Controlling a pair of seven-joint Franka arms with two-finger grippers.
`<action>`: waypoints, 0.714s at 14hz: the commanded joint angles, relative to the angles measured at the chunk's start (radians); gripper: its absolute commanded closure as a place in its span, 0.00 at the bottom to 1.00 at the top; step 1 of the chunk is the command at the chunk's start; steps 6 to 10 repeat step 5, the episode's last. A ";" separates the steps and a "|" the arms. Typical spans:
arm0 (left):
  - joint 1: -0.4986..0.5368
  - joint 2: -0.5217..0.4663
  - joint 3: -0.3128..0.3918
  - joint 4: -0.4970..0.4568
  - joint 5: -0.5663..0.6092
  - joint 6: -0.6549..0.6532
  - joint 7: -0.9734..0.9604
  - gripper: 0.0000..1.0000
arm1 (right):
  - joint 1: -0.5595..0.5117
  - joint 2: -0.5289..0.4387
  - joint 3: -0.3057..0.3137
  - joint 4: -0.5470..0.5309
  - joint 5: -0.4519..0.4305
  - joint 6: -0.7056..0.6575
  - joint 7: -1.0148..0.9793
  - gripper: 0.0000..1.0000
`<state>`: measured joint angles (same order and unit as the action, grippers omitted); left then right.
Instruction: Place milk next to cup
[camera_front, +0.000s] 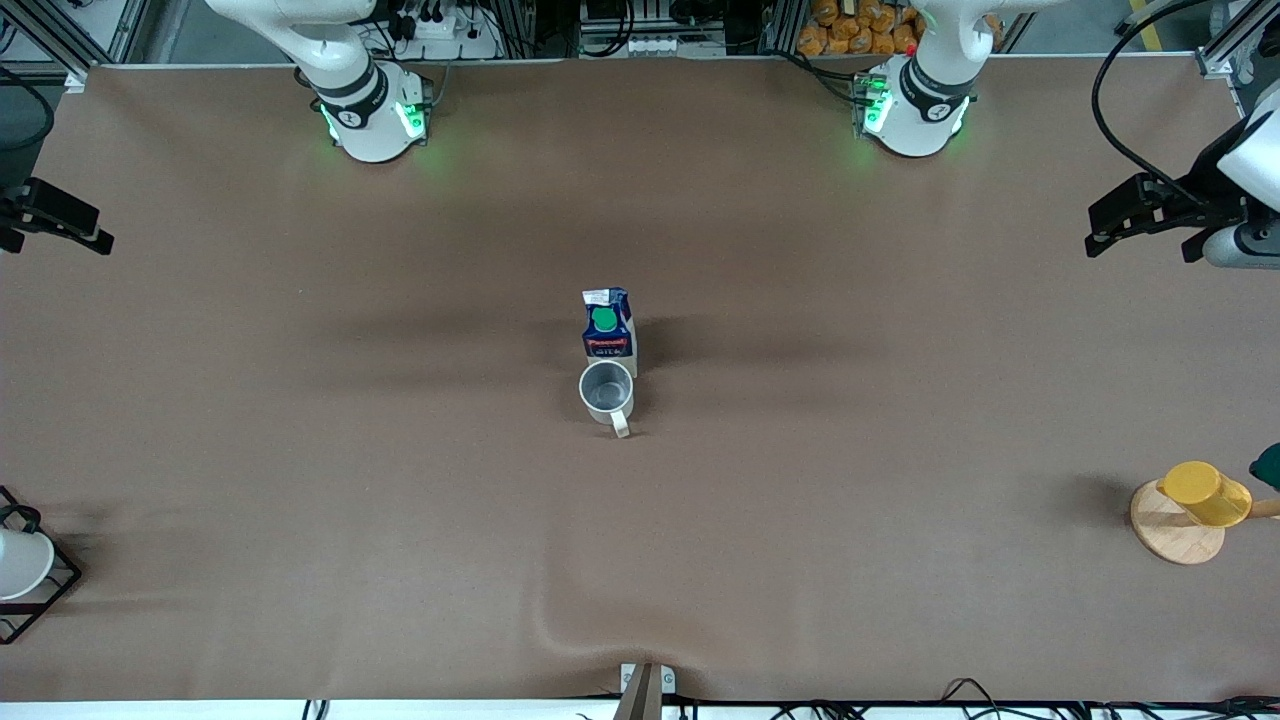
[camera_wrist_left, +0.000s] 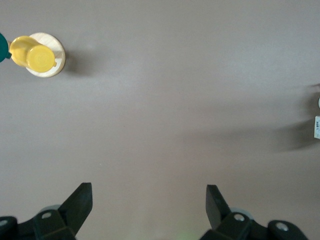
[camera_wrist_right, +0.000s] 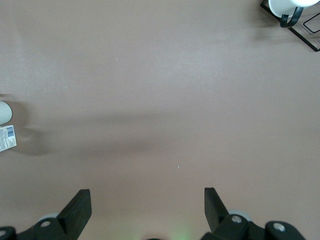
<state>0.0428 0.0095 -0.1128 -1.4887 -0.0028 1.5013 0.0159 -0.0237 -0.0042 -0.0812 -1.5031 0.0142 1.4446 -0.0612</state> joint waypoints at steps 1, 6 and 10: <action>0.014 -0.010 0.004 -0.008 0.004 0.013 0.055 0.00 | 0.007 0.001 -0.003 0.006 0.000 0.000 0.018 0.00; 0.000 -0.003 0.002 -0.005 0.014 0.013 0.042 0.00 | 0.007 0.001 -0.003 0.006 0.000 0.000 0.018 0.00; 0.000 -0.003 0.002 -0.005 0.014 0.013 0.042 0.00 | 0.007 0.001 -0.003 0.006 0.000 0.000 0.018 0.00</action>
